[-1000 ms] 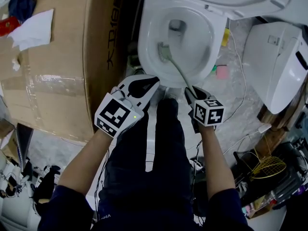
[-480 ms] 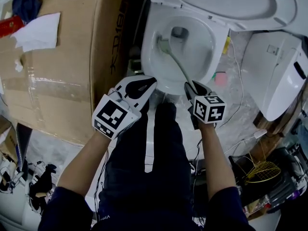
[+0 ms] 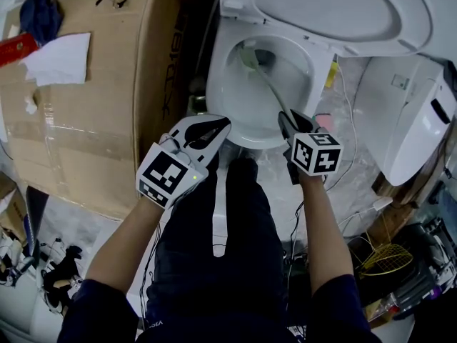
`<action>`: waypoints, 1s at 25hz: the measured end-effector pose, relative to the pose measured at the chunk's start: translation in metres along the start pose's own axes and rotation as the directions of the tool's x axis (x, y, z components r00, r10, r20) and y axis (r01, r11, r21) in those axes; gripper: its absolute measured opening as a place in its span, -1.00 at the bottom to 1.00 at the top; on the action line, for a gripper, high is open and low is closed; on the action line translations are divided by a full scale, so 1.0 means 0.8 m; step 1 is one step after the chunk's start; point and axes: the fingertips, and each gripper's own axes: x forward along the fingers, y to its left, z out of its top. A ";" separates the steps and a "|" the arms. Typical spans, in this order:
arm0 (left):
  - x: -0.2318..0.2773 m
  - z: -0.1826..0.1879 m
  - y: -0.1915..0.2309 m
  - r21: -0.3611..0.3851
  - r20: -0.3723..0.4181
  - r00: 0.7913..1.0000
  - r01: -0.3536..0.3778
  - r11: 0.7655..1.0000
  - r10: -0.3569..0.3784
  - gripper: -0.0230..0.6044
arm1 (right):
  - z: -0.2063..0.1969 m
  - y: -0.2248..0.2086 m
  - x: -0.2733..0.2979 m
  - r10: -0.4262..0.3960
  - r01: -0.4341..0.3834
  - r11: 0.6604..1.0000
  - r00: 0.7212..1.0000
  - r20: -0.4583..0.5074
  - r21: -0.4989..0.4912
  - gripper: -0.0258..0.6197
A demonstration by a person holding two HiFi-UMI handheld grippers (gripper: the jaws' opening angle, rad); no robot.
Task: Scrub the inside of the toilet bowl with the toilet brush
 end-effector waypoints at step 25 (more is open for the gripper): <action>0.024 -0.005 -0.050 0.055 -0.032 0.997 0.077 0.996 -0.075 -0.81 | -0.054 -0.117 -0.088 -0.199 0.192 0.968 0.980 0.025 0.164 -0.67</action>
